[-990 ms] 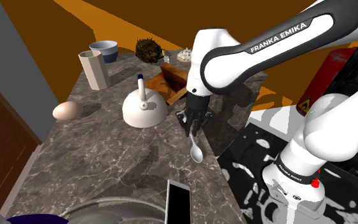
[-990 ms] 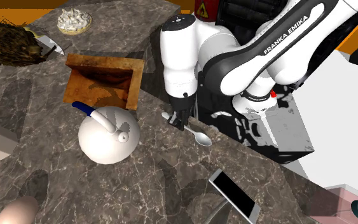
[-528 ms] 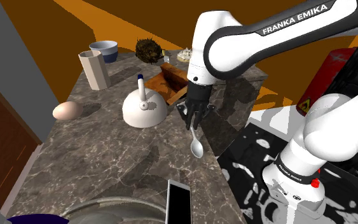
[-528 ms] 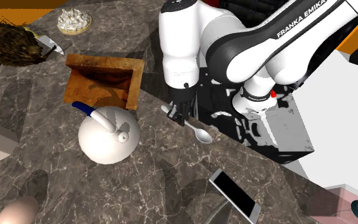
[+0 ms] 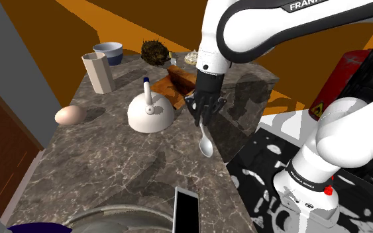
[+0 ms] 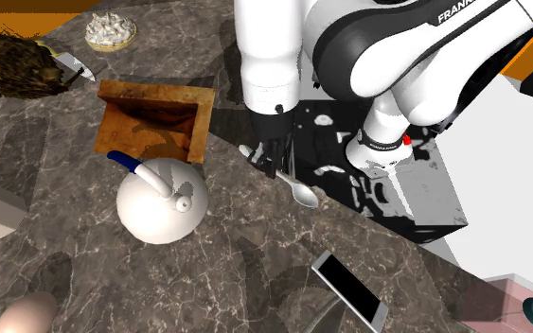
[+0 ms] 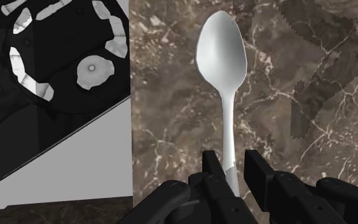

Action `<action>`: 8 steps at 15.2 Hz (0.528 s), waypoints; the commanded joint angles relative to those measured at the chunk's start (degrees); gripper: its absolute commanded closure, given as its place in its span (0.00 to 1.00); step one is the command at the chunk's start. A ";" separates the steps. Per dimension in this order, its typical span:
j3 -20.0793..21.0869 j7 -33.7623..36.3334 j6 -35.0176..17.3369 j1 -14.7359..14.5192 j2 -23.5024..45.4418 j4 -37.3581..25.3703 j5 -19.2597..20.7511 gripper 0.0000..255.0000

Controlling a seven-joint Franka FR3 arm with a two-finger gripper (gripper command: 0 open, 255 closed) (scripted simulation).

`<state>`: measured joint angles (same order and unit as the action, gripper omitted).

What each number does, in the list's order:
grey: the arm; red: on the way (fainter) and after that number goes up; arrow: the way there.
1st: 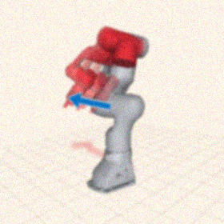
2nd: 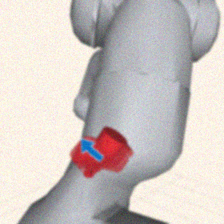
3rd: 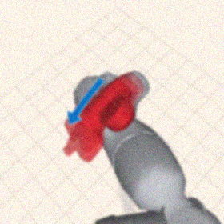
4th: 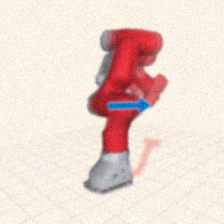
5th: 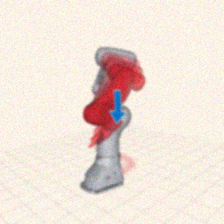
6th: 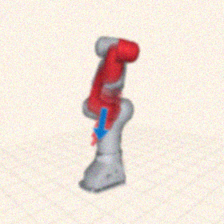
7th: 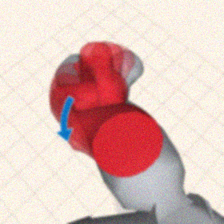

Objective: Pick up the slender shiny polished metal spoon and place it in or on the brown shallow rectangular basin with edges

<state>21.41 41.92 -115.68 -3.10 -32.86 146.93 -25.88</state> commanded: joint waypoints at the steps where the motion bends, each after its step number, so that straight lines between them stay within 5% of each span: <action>1: -0.34 0.37 1.71 0.12 -0.45 -1.26 0.40 1.00; 8: -1.50 1.54 7.31 0.46 -1.75 -5.66 1.61 1.00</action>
<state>20.04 43.21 -109.29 -2.66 -34.40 141.99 -24.42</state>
